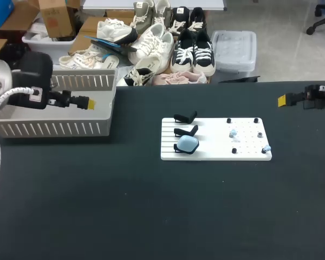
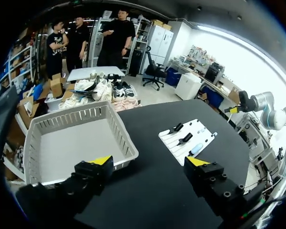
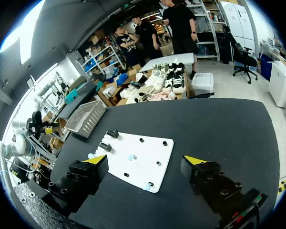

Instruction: Pick up each earbud case from the left stands, insert the matching earbuds, close the lid, and place the case in the box.

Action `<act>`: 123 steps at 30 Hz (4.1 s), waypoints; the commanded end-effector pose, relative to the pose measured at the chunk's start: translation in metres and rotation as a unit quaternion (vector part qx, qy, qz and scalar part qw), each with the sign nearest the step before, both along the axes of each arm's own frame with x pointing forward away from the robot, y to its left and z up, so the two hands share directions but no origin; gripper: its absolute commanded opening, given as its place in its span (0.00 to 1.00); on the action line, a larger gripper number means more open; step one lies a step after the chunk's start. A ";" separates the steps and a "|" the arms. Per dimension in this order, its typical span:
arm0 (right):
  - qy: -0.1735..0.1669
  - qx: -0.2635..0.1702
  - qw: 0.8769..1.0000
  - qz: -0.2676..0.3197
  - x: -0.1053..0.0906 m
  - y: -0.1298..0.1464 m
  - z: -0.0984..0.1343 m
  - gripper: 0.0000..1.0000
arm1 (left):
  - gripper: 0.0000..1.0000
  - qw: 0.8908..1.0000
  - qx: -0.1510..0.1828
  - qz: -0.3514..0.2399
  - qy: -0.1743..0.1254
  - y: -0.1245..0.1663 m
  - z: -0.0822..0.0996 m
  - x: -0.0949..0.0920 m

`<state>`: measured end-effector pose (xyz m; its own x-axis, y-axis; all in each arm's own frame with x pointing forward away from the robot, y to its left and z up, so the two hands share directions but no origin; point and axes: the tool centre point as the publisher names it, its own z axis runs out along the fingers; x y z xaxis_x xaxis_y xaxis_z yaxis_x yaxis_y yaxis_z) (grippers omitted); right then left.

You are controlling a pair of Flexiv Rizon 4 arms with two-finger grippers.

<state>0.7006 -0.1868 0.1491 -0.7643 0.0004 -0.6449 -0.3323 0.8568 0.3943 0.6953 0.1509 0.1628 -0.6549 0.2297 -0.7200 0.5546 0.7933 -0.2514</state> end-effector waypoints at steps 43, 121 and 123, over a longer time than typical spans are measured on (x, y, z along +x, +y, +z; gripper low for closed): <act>0.001 0.001 1.000 0.002 0.001 -0.001 0.000 1.00 | 1.00 0.891 -0.008 -0.419 -0.176 -0.137 -0.054 -0.016; 0.001 0.001 1.000 0.002 0.001 -0.001 0.000 1.00 | 1.00 0.889 -0.008 -0.432 -0.154 -0.239 -0.151 -0.009; 0.001 0.001 1.000 0.002 0.001 -0.001 0.000 1.00 | 1.00 0.889 -0.009 -0.431 -0.155 -0.239 -0.151 -0.009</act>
<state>0.7007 -0.1868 0.1490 -0.7643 0.0004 -0.6449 -0.3322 0.8569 0.3943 0.6851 -0.0867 0.0139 -0.0114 0.5379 -0.8429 0.9993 0.0363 0.0096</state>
